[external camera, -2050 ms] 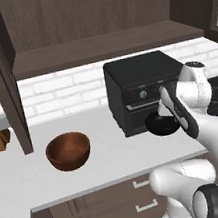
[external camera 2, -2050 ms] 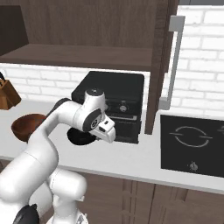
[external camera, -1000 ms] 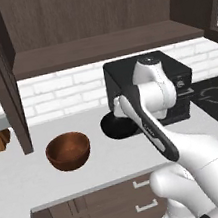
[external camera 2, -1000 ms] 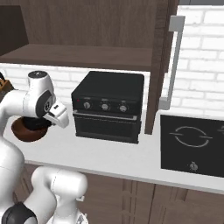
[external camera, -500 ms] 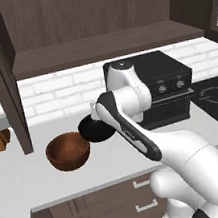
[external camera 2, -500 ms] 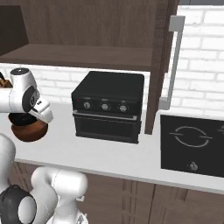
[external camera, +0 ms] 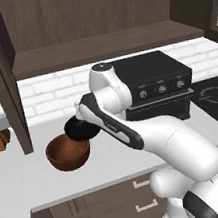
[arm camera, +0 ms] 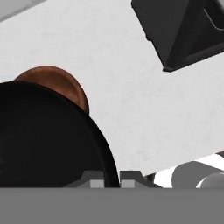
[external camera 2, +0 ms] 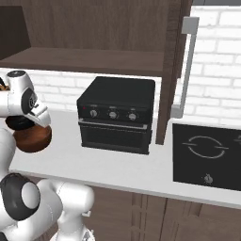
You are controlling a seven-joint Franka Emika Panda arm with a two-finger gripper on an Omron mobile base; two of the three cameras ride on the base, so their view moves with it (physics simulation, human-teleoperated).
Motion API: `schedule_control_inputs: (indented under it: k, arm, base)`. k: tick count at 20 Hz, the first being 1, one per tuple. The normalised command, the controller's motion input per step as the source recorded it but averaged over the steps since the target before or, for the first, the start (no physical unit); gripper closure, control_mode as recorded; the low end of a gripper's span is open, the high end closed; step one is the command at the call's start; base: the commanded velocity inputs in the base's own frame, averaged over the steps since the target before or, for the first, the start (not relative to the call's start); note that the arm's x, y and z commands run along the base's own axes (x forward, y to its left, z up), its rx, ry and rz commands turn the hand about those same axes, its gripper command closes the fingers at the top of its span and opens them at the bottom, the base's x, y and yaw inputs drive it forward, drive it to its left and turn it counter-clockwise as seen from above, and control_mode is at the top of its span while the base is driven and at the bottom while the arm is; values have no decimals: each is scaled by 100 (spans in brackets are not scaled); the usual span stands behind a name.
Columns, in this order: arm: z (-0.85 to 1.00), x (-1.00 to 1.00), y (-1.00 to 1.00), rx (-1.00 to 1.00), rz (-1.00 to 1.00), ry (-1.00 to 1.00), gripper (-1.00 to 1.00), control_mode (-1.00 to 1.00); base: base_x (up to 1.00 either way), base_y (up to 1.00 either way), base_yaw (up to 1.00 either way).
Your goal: Pick up the bowls on the counter and stack them on top of one another in the open cabinet. Place the smaller bowl on top of the larger bowl.
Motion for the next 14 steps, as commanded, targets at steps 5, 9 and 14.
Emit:
schedule_control_inputs:
  k: [5, 9, 14]
  arm:
    - [-33, 10, 35, 0, 0, 1, 100, -100]
    - [-41, 11, 8, 0, 2, 2, 100, -100]
    - [-36, 24, 13, 0, 0, 2, 100, -100]
  base:
    - [0, 0, 0]
    - [0, 0, 0]
    - [0, 0, 0]
